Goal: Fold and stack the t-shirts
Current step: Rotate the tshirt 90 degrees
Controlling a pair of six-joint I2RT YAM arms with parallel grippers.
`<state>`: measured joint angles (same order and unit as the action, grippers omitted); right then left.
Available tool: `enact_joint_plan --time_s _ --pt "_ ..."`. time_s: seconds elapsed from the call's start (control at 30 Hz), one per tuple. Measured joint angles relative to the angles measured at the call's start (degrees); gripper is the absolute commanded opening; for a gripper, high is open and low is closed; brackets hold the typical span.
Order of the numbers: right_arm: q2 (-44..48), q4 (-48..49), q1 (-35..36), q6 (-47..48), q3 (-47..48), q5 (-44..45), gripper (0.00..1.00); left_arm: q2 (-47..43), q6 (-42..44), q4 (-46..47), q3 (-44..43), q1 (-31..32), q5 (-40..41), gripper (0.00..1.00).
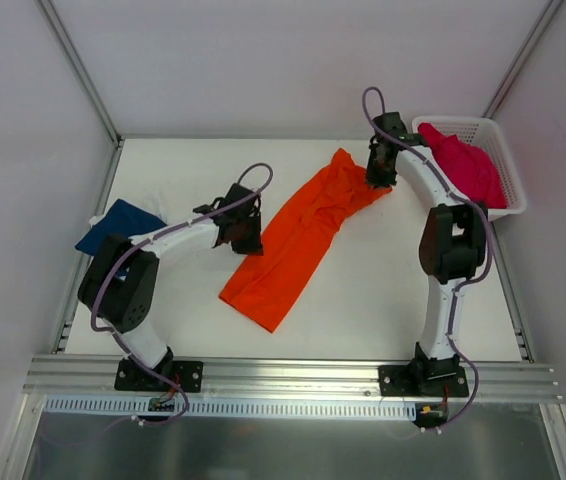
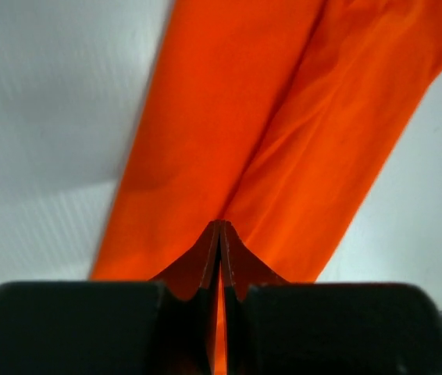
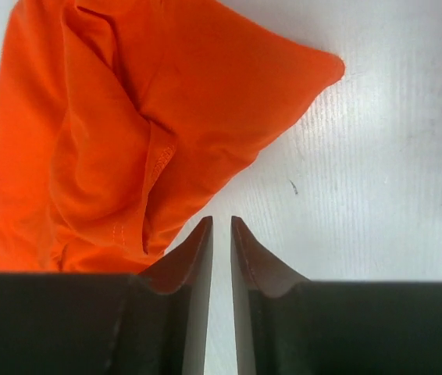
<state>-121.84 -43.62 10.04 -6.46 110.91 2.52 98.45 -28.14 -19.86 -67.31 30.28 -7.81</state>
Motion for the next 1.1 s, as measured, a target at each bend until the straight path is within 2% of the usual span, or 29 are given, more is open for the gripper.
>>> enact_joint_plan --time_s 0.03,0.1,0.13,0.17,0.2,0.23,0.27,0.3,0.33,0.37,0.4,0.47,0.5,0.57,0.63,0.83,0.9,0.97,1.1 --pt "0.87 1.20 1.64 1.03 -1.57 3.04 0.15 -1.68 -0.74 2.10 3.91 0.37 1.14 0.00" --pt "3.63 3.48 5.75 2.99 -6.05 8.72 0.18 -5.18 -1.55 5.22 10.23 2.27 4.42 0.00" --pt "5.92 5.11 8.44 3.72 -9.75 11.54 0.30 -7.39 -1.99 5.90 12.68 4.02 6.14 0.00" --pt "9.07 5.86 11.45 4.13 -14.01 13.75 0.37 -10.43 -2.49 6.36 14.82 6.29 8.55 0.00" --pt "13.07 6.10 14.60 4.59 -18.14 15.61 0.49 -14.32 -2.75 6.40 16.50 9.05 10.21 0.05" --pt "16.63 6.38 17.35 5.07 -21.49 16.48 0.54 -19.43 -2.89 6.40 17.64 12.24 12.20 0.11" --pt "22.18 6.82 21.22 5.51 -25.42 17.77 0.59 -24.04 -2.82 6.49 18.10 15.02 14.01 0.22" --pt "28.28 6.47 25.05 5.86 -27.98 19.02 0.67 -30.32 -2.43 6.80 18.14 17.99 15.50 0.29" --pt "34.77 6.29 28.70 6.01 -29.27 20.11 0.82 -36.72 -2.10 7.63 17.68 20.57 16.57 0.38" --pt "41.33 6.27 31.67 6.05 -29.18 20.94 0.89 -42.95 -1.55 8.31 16.61 22.23 17.92 0.49" --pt "47.82 6.40 33.75 6.16 -28.17 21.31 0.99 -48.06 -1.22 9.05 15.37 22.86 19.19 0.70" --pt "59.32 5.66 35.19 5.68 -24.20 22.49 0.99 -56.92 0.55 9.51 11.80 22.86 21.68 0.86" --pt "63.58 5.25 35.26 5.49 -21.79 23.52 0.99 -60.02 1.16 9.42 9.66 22.86 22.12 0.99" --pt "70.79 3.72 36.20 4.85 -18.38 26.14 0.99 -63.52 2.05 9.46 5.81 22.88 21.88 0.99" --pt "75.65 2.56 38.18 4.28 -18.80 27.17 0.99 -64.83 2.56 9.29 3.87 22.88 20.35 0.99" --pt "83.93 2.19 41.48 4.61 -40.02 24.13 1.00 -64.78 2.34 4.72 4.48 22.91 14.21 0.99" --pt "84.00 1.49 41.86 5.22 -43.67 24.04 0.99 -65.33 2.36 3.65 5.40 22.88 14.51 0.99" --pt "83.03 0.55 41.97 6.12 -43.34 25.03 0.99 -66.27 2.64 1.88 6.49 22.88 16.55 0.99" --pt "72.87 -1.64 41.97 8.68 -35.19 32.52 1.00 -63.82 1.40 -3.67 7.02 22.91 26.58 0.99"
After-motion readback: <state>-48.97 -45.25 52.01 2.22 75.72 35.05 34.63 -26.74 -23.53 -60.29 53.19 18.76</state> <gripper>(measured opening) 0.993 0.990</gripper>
